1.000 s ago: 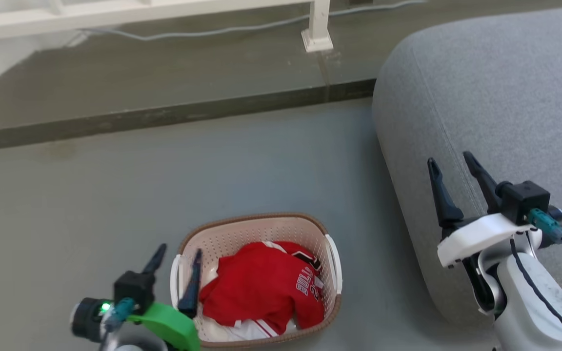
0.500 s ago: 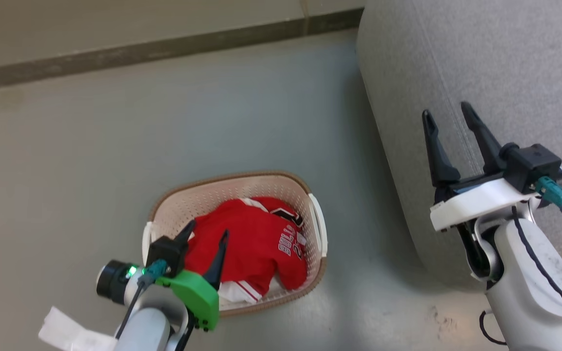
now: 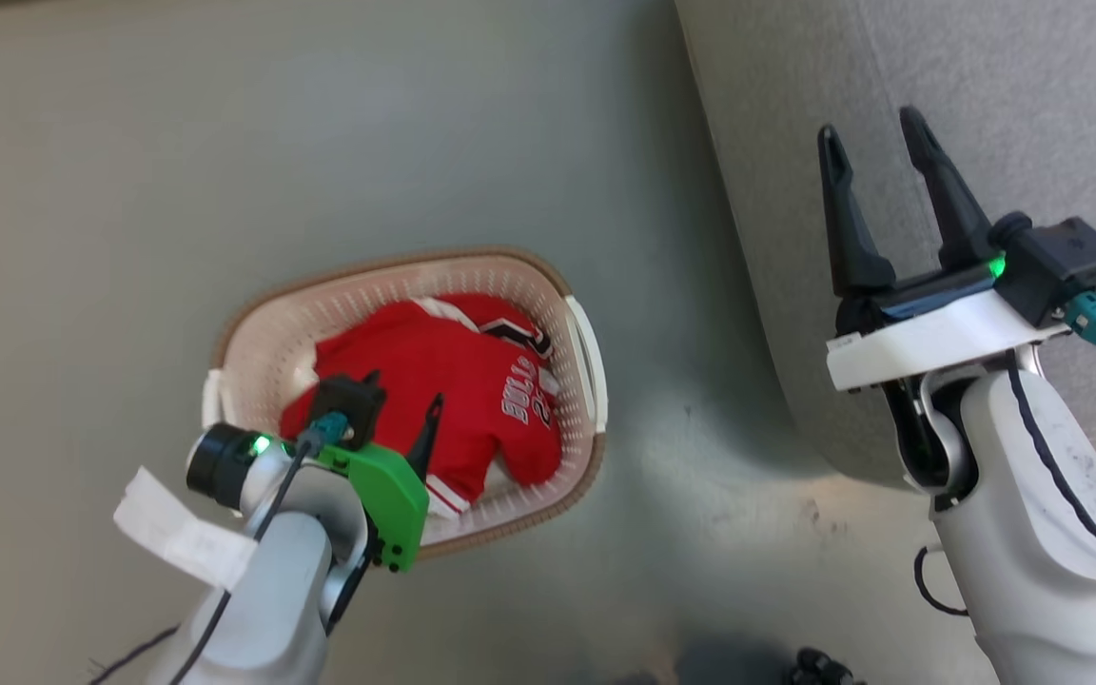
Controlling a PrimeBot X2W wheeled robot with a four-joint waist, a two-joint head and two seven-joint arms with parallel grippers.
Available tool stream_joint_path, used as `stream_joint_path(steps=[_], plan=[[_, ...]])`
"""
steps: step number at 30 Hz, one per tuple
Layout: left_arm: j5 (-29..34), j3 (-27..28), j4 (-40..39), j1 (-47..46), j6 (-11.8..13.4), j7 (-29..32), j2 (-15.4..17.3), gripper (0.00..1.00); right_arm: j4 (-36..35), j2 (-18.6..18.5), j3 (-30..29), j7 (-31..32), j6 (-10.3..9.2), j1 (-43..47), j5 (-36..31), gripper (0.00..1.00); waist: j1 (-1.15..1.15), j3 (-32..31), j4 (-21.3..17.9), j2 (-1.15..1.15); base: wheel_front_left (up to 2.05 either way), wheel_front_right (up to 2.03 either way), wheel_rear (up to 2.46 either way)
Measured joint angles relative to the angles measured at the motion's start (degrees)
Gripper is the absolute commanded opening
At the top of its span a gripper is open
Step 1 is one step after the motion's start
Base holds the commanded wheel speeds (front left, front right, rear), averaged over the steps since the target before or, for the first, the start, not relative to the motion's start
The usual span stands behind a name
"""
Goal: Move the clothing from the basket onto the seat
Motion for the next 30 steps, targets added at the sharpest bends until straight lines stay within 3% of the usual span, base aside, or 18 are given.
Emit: stream_joint_path(steps=[16, 30], plan=[[0.33, -4.89, 8.77, -12.09, -0.74, 5.52, -0.08, 1.00, -6.83, 1.46, -1.29, -0.18, 0.40, -4.71, -0.24, 1.00, 0.00, 14.06, -3.12, 0.00, 0.00, 0.00, 0.00], [0.15, -5.47, 15.29, -19.18, -0.81, 6.50, -0.08, 1.00, -9.70, 2.67, -1.96, -0.22, 0.44, -7.38, -0.25, 1.00, 0.01, 24.33, -4.08, 0.00, 0.00, 0.00, 0.00]])
